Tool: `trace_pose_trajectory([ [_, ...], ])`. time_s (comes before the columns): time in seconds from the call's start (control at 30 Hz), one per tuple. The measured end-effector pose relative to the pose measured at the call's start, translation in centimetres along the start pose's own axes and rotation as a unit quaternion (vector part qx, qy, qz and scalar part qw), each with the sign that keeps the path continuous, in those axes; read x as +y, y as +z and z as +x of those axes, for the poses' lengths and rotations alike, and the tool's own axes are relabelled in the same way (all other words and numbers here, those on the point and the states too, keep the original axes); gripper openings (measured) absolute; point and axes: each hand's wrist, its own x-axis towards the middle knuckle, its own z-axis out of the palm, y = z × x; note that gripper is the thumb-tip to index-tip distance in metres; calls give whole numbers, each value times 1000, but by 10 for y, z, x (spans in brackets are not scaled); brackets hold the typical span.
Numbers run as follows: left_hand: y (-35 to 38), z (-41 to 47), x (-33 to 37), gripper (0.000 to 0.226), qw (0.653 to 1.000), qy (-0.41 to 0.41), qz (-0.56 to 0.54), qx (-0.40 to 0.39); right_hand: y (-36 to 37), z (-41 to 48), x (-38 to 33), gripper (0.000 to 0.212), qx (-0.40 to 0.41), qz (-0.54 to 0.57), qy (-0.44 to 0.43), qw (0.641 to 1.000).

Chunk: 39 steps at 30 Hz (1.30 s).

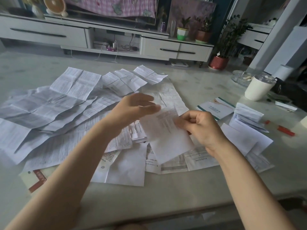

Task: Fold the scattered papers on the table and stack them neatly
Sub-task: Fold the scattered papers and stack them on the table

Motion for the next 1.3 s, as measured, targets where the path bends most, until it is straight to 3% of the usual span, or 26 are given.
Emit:
trace_pose_trajectory([
  [0.07,4,0,9,41,994,35,96,-38,6,-3,-4,19,-45,-5,-14,999],
  [0.17,18,-2,14,6,980,85,172,-52,12,-3,-6,14,-83,-34,-28,996],
  [0.37,11,0,7,14,982,76,174,-16,23,0,-7,25,-75,-60,-38,995],
  [0.5,2,2,4,12,990,48,128,25,19,-9,-9,15,-69,-57,-50,995],
  [0.6,-10,0,7,10,995,39,83,41,1,-20,-5,13,-113,-55,-13,992],
  [0.73,-7,0,7,10,995,43,84,13,-20,-30,-6,10,-129,-54,3,990],
  [0.83,9,0,8,9,991,49,115,-50,-12,-27,-11,28,-132,-17,-1,991],
  [0.9,14,-1,7,13,991,50,115,-57,-2,-24,-12,15,-156,-52,-13,986],
  [0.97,10,0,3,31,994,58,87,-25,1,-18,-11,7,-126,-57,-13,990],
  [1.03,1,0,-2,43,999,52,-8,7,-4,-11,-7,7,-51,-16,2,999],
  [1.1,-1,-3,-5,47,995,15,-96,-31,-8,-6,-4,7,24,48,20,998],
  [1.2,14,-10,-5,46,988,-1,-104,-116,-7,-3,-1,5,71,113,27,991],
  [1.3,22,-10,-5,37,984,-7,-150,-99,-4,-4,0,7,80,134,22,987],
])
